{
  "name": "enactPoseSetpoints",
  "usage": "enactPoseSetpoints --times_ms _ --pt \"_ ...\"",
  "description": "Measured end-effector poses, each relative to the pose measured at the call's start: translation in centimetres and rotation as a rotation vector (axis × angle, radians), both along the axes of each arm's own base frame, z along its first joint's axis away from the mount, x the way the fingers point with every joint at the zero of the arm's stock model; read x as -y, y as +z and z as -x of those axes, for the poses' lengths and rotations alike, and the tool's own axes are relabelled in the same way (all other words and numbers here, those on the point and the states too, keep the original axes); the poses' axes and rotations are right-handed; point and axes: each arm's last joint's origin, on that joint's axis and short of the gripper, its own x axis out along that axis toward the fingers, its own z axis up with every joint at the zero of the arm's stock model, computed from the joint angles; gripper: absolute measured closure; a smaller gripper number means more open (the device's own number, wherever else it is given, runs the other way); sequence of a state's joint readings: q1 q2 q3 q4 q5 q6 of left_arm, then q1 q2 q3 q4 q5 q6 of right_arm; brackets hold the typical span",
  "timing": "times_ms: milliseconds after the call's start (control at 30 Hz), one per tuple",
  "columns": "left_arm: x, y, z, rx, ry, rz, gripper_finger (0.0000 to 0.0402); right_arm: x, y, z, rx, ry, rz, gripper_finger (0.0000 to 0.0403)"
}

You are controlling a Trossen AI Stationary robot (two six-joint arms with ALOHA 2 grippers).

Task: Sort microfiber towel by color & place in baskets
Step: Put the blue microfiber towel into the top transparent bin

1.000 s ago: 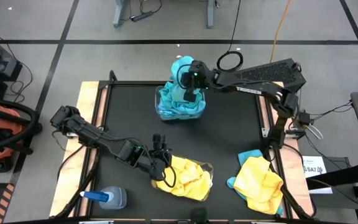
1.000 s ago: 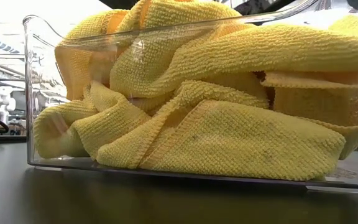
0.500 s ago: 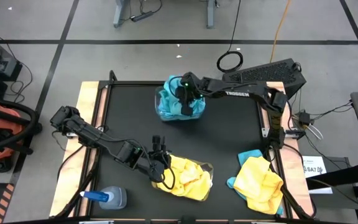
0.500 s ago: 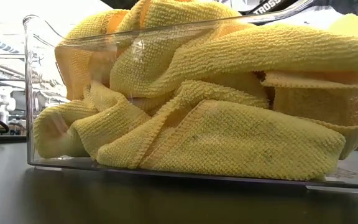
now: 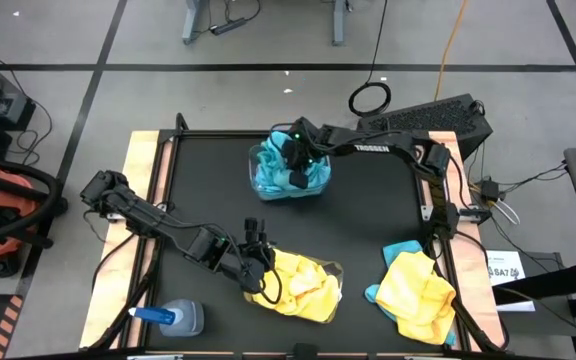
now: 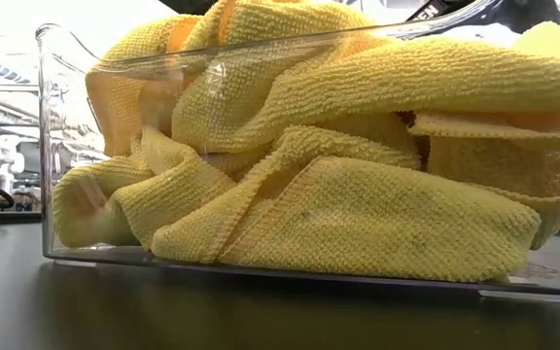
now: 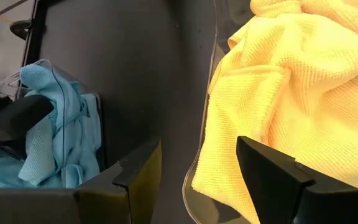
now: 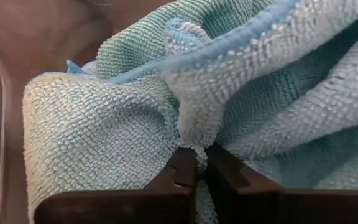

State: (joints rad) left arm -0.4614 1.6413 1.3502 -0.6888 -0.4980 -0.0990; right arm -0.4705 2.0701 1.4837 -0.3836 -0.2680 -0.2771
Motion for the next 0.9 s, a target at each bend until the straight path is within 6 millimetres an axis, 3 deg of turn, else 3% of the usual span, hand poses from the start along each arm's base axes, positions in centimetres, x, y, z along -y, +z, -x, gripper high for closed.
enactPoseSetpoints --times_ms 467,667,900 --pt "0.0 0.0 0.0 0.0 0.001 0.0 0.0186 0.1 -1.4 -0.1 -0.024 -0.012 -0.055 0.0384" --pt "0.0 0.0 0.0 -0.001 0.0 -0.001 0.0186 -0.2 -0.6 0.0 -0.015 -0.021 -0.059 0.0328" --pt "0.0 0.0 0.0 -0.002 0.001 -0.001 0.0186 -1.6 2.6 1.0 -0.012 -0.005 -0.056 0.0258"
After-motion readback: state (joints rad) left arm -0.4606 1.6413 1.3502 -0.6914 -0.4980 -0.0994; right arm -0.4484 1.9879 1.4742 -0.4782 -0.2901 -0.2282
